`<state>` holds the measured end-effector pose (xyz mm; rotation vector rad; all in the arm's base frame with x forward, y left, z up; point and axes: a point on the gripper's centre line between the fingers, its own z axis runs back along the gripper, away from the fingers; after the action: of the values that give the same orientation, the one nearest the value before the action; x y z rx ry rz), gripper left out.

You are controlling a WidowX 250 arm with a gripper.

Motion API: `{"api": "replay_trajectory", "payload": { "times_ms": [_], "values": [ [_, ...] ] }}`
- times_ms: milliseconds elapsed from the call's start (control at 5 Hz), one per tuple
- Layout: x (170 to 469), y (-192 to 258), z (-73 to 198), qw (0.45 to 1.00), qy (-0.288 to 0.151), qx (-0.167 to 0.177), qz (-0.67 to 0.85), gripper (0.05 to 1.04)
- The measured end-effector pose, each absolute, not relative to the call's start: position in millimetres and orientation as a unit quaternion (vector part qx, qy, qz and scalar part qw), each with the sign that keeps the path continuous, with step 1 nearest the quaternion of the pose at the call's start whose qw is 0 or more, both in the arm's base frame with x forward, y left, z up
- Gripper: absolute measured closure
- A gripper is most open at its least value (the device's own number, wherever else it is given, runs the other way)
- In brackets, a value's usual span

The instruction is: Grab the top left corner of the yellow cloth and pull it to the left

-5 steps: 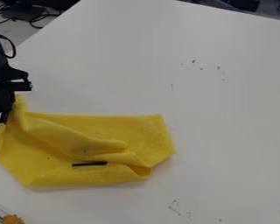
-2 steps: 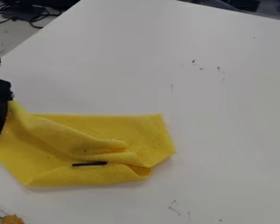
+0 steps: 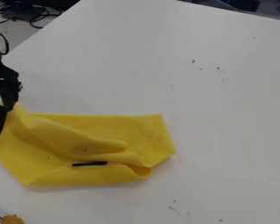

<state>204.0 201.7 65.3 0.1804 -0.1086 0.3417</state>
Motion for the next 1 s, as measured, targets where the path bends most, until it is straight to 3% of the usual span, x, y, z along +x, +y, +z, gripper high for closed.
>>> {"api": "replay_trajectory", "payload": {
  "times_ms": [200,400,800,1000],
  "values": [
    [208,168,82,0.985,-0.083,0.077,0.133,0.084],
    [213,126,95,0.991,-0.068,0.069,0.092,0.084],
    [203,86,87,0.996,-0.003,0.061,0.069,0.084],
    [193,78,76,0.991,0.057,0.067,0.098,0.084]
  ]
}}
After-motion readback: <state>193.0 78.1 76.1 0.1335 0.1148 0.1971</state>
